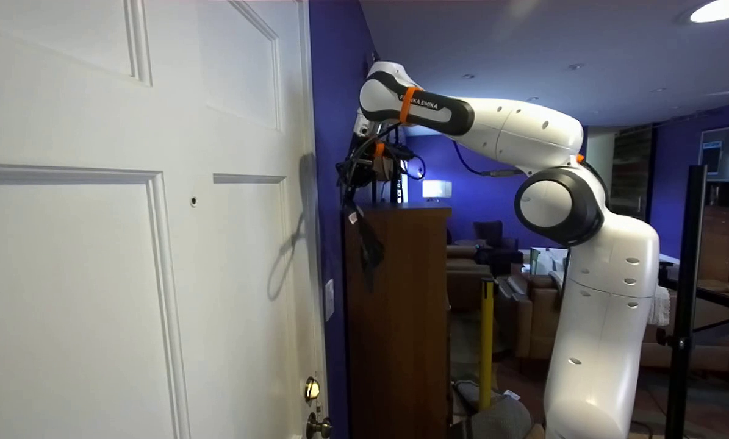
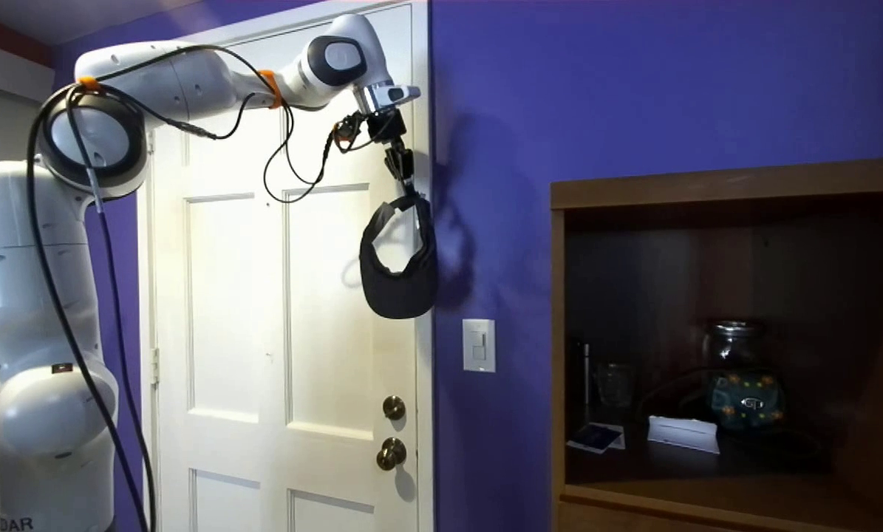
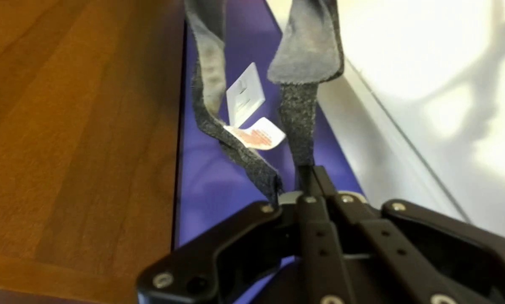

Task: Remove the half sports cap from the top of the cabinet and hang it on the door hanging nail

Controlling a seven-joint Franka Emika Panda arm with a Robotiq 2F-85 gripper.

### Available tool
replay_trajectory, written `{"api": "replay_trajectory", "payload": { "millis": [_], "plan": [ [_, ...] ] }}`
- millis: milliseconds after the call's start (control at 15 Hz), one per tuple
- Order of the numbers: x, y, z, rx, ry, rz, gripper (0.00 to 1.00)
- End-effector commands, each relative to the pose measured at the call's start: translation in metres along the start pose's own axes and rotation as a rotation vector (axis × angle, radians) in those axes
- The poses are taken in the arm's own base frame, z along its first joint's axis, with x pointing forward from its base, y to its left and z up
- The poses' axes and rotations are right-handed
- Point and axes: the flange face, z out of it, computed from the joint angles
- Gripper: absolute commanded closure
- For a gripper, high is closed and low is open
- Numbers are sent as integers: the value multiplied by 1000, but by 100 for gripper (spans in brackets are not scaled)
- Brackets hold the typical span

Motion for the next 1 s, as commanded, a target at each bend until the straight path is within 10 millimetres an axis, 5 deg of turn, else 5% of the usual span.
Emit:
{"api": "replay_trajectory", "payload": {
  "millis": [0, 600, 667, 933],
  "plan": [
    [-36, -27, 6, 52, -17, 36, 100],
    [-87, -88, 50, 80, -76, 93, 100],
    [-72, -86, 51, 49, -83, 67, 100],
    [-73, -87, 55, 45, -88, 66, 98]
  ]
}}
